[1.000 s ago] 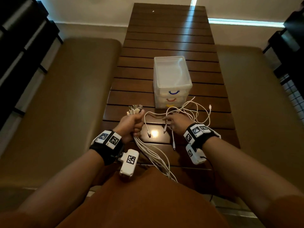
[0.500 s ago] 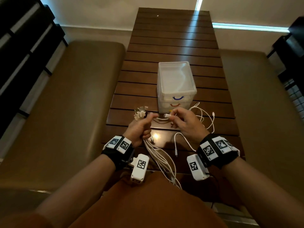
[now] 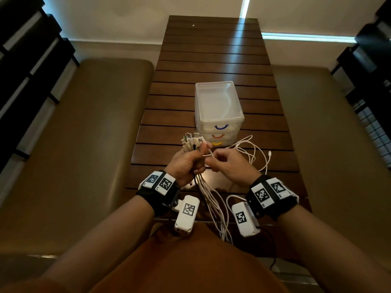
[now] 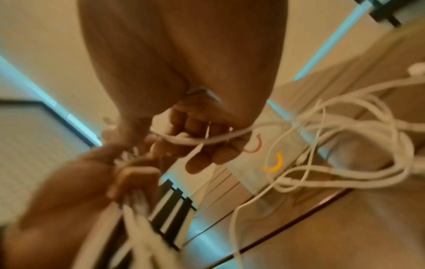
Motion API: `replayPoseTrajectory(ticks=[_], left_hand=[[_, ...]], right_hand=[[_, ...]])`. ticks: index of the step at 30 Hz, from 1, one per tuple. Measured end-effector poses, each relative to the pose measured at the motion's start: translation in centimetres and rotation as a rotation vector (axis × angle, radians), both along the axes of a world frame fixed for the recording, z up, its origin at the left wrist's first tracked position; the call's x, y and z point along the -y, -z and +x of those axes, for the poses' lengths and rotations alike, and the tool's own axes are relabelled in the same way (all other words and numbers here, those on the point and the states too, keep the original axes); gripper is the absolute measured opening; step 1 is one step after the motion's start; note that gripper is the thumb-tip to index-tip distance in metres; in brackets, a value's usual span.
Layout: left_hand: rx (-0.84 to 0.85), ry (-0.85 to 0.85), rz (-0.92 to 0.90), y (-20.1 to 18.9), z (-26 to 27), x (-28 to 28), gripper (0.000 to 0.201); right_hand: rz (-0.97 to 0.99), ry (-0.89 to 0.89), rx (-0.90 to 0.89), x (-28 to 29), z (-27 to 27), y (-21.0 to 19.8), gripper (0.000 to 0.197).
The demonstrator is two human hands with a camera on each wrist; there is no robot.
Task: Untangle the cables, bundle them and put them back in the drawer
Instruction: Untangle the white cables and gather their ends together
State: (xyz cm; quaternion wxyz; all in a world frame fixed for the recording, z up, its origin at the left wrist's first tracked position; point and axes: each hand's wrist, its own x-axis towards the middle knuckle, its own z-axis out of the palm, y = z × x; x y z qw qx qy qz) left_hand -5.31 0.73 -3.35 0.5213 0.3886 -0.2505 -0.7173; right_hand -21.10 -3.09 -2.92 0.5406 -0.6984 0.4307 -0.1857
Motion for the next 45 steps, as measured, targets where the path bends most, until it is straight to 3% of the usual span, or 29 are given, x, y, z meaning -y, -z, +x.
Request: replayPoseTrajectory(ticks=[2, 6, 8, 11, 14, 16, 19, 22, 25, 29, 31, 39, 45], left_hand=[[-0.152, -0.042, -0.054, -0.7, 0.0, 0.2, 0.020], [-0.412, 0.003, -0.203, -3.7, 0.8, 0.3, 0.017], [-0.441, 0.052, -0.254, -4.8, 1.3, 0.6, 0.017], [-0.443, 0.096, -0.233, -5.3, 1.6, 1.2, 0.023], [-0.362, 0.116, -0.152, -5.1, 0.9, 1.5, 0.032], [-0.208, 0.102, -0.097, -5.3, 0.1, 1.5, 0.033], [0.106, 0.090, -0.003, -5.1, -1.4, 1.8, 0.024], [0.132, 0.145, 0.095, -4.3, -2.6, 2.5, 0.029], [0.174, 0.301, 0.098, -4.1, -3.6, 2.8, 0.018], [0.284, 0.421, 0.039, -3.7, -3.9, 2.4, 0.029], [0.301, 0.408, 0.052, -3.2, -3.4, 2.2, 0.026], [0.234, 0.342, 0.116, -2.6, -4.7, 2.9, 0.036], [0.496, 0.365, 0.377, -1.4, -7.2, 3.2, 0.028]], right_hand=[[-0.111, 0.020, -0.129, 0.2, -1.2, 0.7, 0.028], [-0.133, 0.399, -0.129, 1.6, -4.7, 1.6, 0.035], [-0.194, 0.466, -0.258, 2.7, -6.5, 1.9, 0.045], [-0.398, 0.401, -0.679, 3.3, -7.6, 1.6, 0.062], [-0.338, 0.404, -0.863, 3.1, -7.2, -0.7, 0.060], [-0.262, 0.374, -0.755, 3.2, -6.8, -2.3, 0.065], [-0.161, 0.352, -0.226, 3.0, -6.0, -3.9, 0.057], [-0.124, 0.280, 0.140, 1.7, -5.1, -6.6, 0.055], [-0.228, 0.228, 0.242, 1.1, -4.3, -8.4, 0.047], [-0.372, 0.449, 0.411, 1.5, -4.9, -9.7, 0.018], [-0.438, 0.471, 0.468, 2.0, -6.0, -10.5, 0.015], [-0.237, 0.392, 0.493, 1.1, -7.7, -9.8, 0.016], [-0.204, 0.368, 0.565, 1.2, -7.5, -8.8, 0.015]])
